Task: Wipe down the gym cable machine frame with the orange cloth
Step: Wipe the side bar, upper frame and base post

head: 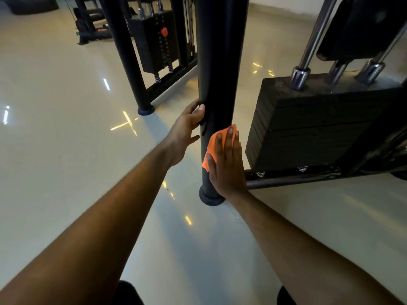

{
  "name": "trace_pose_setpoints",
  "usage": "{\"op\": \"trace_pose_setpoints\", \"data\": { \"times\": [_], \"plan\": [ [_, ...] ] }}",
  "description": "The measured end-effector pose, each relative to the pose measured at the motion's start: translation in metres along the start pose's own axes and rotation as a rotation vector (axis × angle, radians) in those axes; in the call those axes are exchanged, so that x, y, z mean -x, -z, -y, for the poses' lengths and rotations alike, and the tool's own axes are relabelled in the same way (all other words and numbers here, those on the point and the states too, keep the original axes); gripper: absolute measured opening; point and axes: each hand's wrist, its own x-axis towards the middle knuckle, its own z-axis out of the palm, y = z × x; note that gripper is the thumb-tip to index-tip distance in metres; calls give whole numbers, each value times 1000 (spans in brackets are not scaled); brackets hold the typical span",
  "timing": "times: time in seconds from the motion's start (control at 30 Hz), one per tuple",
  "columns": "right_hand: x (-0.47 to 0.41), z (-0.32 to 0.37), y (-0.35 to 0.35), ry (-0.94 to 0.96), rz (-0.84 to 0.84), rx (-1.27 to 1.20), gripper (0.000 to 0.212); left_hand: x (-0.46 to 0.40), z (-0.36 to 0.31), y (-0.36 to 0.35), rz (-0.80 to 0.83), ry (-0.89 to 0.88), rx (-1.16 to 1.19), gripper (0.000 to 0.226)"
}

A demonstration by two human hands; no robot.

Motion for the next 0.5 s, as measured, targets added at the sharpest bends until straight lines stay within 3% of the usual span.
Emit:
{"op": "trace_pose_setpoints", "data": {
  "times": [0.23, 0.43, 0.5],
  "plan": [
    [-40, 13, 23, 24, -127, -59, 79, -8, 18, 8, 9, 66, 56, 47],
    [48, -26, -20, -8, 100, 32, 76, -8, 43, 13, 75, 112, -34, 58],
    [43, -19, -24, -17, 98, 8, 78, -8, 55, 11, 82, 115, -51, 58]
  ]
}}
